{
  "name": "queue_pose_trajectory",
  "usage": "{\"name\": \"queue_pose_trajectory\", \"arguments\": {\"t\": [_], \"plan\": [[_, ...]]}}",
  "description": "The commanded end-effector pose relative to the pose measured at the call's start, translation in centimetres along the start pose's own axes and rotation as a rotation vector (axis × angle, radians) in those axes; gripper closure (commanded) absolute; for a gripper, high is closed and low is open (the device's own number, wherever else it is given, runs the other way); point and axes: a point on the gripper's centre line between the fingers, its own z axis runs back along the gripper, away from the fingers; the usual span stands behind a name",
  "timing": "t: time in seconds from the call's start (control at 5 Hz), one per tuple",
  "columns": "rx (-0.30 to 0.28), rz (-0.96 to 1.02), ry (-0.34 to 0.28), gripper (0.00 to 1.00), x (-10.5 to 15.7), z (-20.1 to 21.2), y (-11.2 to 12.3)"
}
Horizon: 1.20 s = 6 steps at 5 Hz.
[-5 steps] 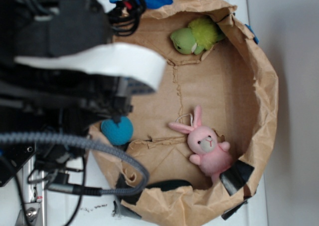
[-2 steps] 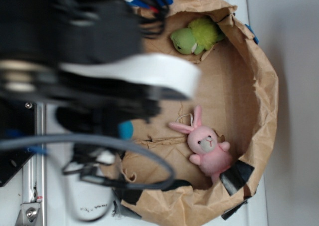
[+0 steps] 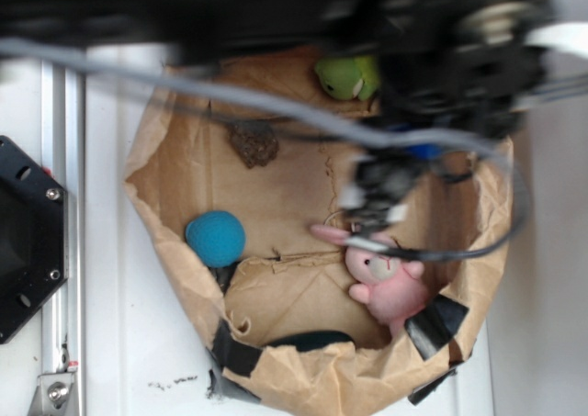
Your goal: Grab the pink bunny.
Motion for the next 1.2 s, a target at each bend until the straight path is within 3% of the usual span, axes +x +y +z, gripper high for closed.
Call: {"name": "queue_pose_trajectory", "arguments": {"t": [0.0, 0.6, 0.8, 1.0], "plan": [[-0.064, -0.236, -0.06, 0.0, -0.6, -0.4, -2.4], [-0.064, -0.236, -0.06, 0.0, -0.6, -0.4, -2.4], [-0.038, -0.335, -0.052, 0.0, -3.2, -0.6, -5.6], [-0.055, -0.403, -0.075, 0.0, -4.4, -0.3, -5.7]]}}
